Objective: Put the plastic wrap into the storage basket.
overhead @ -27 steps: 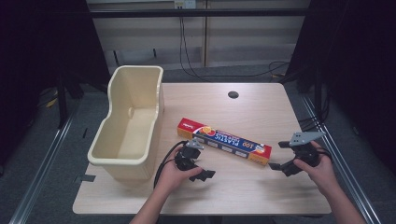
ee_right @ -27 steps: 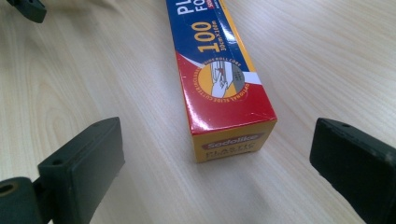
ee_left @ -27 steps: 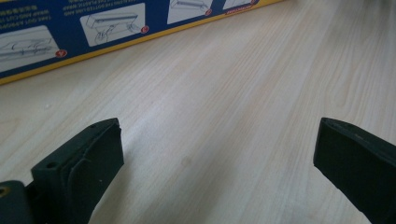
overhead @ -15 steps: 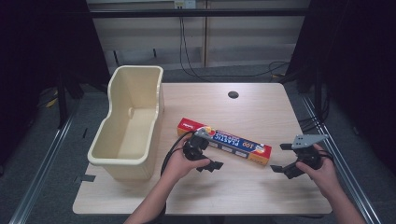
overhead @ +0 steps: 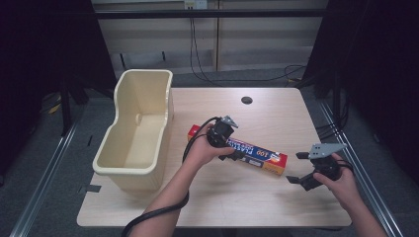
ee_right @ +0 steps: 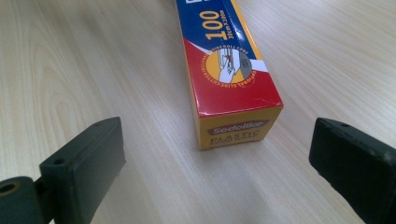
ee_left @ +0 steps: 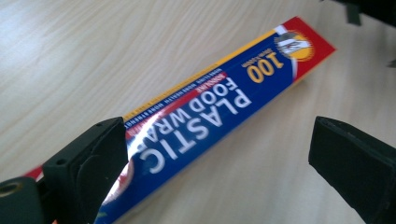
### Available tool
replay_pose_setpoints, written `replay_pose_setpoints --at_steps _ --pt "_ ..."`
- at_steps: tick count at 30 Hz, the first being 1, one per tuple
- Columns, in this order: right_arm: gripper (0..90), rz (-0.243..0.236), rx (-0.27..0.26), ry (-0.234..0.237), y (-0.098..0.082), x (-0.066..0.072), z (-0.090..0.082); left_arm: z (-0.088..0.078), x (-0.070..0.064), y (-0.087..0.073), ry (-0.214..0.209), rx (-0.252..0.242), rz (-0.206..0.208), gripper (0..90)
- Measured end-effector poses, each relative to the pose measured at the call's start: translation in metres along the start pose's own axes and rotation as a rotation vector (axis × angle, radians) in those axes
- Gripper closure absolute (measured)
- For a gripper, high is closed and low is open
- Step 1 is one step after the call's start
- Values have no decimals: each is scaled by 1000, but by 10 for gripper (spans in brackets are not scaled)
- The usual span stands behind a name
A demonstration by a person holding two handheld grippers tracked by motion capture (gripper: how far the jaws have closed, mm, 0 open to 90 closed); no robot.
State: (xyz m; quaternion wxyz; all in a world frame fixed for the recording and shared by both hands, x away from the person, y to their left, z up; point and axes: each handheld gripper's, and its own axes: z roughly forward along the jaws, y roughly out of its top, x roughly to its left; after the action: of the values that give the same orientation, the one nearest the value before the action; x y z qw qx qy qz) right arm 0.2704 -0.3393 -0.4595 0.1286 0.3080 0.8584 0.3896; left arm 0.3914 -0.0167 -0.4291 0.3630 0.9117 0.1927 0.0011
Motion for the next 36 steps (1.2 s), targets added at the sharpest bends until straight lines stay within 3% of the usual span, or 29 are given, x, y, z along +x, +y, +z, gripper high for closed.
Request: replay_pose_setpoints --at_steps 7,17,20,27,36 --pt "32 -2 -13 1 0 0 -2 15 11 6 9 47 38 33" --pt "32 -6 -14 16 1 0 -1 24 21 3 0 56 53 24" --pt "32 -4 -13 13 0 -1 -2 28 24 3 -12 39 64 11" --pt "33 -8 -11 15 0 -1 -2 35 29 4 10 99 105 11" --pt "33 -5 -13 17 0 -1 -3 40 29 -1 -10 66 88 0"
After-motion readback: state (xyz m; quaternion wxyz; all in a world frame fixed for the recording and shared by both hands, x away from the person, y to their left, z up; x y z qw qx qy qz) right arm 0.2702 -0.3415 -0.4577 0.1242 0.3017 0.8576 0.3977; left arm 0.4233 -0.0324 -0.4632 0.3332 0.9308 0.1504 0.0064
